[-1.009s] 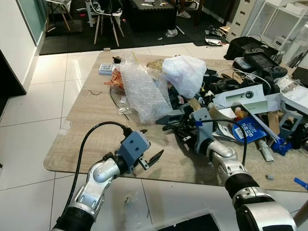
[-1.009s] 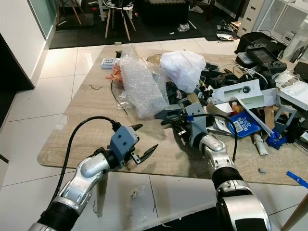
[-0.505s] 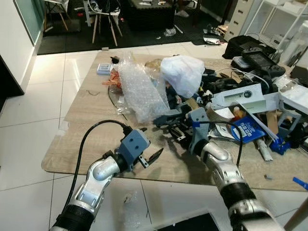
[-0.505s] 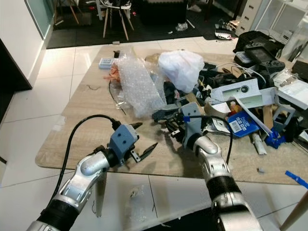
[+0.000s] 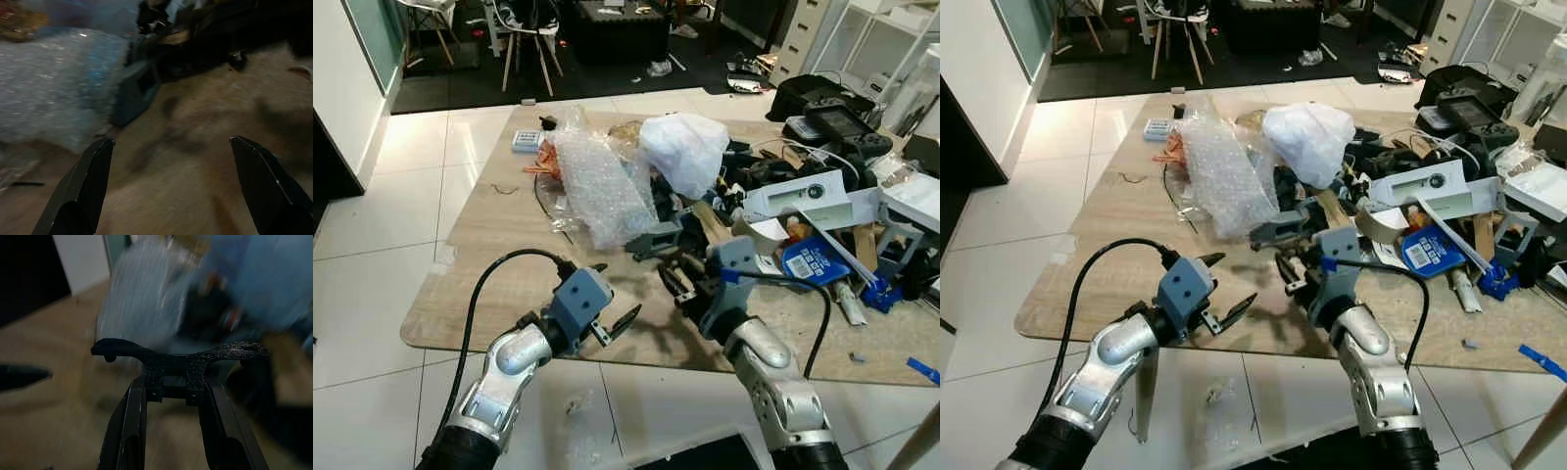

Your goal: Picking trash to rubbish bin

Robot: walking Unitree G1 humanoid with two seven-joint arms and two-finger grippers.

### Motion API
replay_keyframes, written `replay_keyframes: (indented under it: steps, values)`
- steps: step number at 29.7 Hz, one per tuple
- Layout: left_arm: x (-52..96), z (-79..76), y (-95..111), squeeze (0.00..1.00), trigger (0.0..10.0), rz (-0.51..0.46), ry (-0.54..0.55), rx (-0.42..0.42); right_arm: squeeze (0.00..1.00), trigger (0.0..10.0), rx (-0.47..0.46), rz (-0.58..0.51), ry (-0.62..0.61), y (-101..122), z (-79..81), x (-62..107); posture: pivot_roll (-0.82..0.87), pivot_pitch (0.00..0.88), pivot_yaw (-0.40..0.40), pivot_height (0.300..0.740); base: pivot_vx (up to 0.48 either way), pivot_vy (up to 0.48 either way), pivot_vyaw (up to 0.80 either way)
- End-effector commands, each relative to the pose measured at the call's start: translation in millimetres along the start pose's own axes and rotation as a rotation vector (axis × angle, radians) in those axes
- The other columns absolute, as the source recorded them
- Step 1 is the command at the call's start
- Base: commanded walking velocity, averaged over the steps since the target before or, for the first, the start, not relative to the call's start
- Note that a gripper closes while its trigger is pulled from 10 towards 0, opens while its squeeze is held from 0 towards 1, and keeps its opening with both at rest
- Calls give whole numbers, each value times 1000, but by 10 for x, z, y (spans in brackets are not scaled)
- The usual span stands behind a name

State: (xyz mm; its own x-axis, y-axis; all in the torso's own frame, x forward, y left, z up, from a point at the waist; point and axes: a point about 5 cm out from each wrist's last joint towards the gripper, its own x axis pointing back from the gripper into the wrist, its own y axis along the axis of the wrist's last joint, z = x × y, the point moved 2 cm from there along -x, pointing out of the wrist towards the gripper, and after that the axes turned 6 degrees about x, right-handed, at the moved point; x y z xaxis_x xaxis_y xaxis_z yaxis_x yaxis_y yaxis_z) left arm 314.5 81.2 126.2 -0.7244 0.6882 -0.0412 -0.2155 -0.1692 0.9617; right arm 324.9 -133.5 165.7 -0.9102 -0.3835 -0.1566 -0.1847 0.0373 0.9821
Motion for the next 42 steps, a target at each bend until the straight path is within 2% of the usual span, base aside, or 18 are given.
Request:
replay_keyframes:
  steps: [1,3,4,5,6,8,11,15,23,42]
  values:
    - [13,82,61,0,10000,-35,85,22,0,0,57,-106,-38,254,-69,-19,-110,90,-24,740,0,0,0]
    - [16,108,68,0,10000,-40,115,28,0,0,70,-124,-50,318,-76,-19,-111,88,-25,740,0,0,0]
    - [26,146,57,0,10000,-29,158,33,0,1922,106,-141,-63,356,-82,-20,-110,84,-27,740,0,0,0]
    - [26,146,57,0,10000,-29,158,33,0,1922,106,-141,-63,356,-82,-20,-110,84,-27,740,0,0,0]
    - [37,174,49,0,10000,-24,195,40,0,10000,160,-127,-75,338,-83,-26,-106,81,-29,740,0,0,0]
    - [72,202,67,0,10000,-45,274,99,0,10000,244,-141,-91,334,-46,-16,-99,74,-32,740,0,0,0]
    - [92,208,84,0,10000,-66,317,141,0,10000,255,-145,-114,340,-38,-10,-101,69,-33,740,0,0,0]
    - [101,208,130,0,10000,-105,360,149,0,10000,268,-139,-98,316,-19,-12,-102,63,-35,740,0,0,-500]
    - [73,226,130,0,10000,-102,381,152,0,10000,257,-115,-107,220,3,14,-103,50,-34,740,0,0,-800]
    - [40,190,162,0,10000,-103,373,145,0,10000,275,-98,-111,147,46,40,-105,51,-33,740,0,0,-800]
